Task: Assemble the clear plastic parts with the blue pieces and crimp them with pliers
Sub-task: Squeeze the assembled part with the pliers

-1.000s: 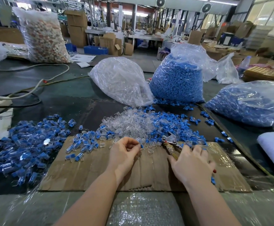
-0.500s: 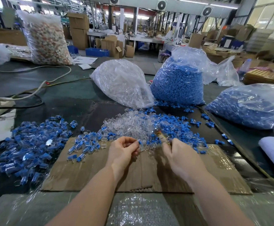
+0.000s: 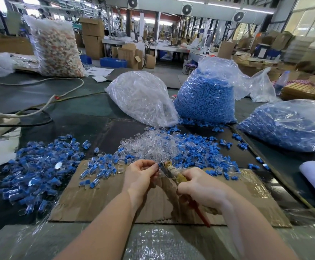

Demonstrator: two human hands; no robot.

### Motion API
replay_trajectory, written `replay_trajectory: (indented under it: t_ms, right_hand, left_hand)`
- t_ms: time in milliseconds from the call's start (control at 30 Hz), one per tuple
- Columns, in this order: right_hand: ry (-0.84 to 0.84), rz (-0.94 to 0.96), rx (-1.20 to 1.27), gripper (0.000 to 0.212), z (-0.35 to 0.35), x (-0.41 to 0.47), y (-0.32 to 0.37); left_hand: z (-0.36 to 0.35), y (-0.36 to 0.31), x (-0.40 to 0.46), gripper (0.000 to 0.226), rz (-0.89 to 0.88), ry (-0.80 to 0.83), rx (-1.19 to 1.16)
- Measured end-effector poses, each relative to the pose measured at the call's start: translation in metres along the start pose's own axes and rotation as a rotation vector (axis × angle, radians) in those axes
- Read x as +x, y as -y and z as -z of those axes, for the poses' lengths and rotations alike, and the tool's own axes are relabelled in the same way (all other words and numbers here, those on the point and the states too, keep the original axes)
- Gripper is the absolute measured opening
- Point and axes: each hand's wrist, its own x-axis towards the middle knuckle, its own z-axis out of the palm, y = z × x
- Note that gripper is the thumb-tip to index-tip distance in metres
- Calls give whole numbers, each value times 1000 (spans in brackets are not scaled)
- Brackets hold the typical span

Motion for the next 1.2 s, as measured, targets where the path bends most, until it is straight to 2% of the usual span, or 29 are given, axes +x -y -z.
replay_trajectory:
  t_ms: [200, 400, 667, 833, 900, 967, 1067, 1200]
  right_hand:
    - [8, -21, -44, 6, 2, -3, 3]
    - [27, 5, -58, 14, 0, -1, 1]
    - [-76, 60, -111, 23, -10, 6, -4]
    - [-147, 111, -34, 4, -15, 7, -10]
    - [-183, 140, 50, 22, -17, 9, -14]
    - [-268, 132, 63, 32, -17, 10, -19]
    - [-460, 54, -169, 38, -13, 16, -32]
    - [-618, -1, -473, 33, -8, 21, -52]
  left_hand:
    - [-2, 0, 0, 5, 5, -46, 0]
    - [-6, -1, -4, 6, -15, -71, 15]
    - [-6, -2, -7, 7, -9, -62, -11]
    - [-6, -3, -7, 6, -2, -80, -61]
    - [-6, -4, -9, 8, -12, -100, -69]
    - [-4, -5, -13, 5, -49, -113, -10]
    - [6, -12, -19, 11, -198, -168, 161]
    - [37, -28, -17, 9, -426, -417, 731]
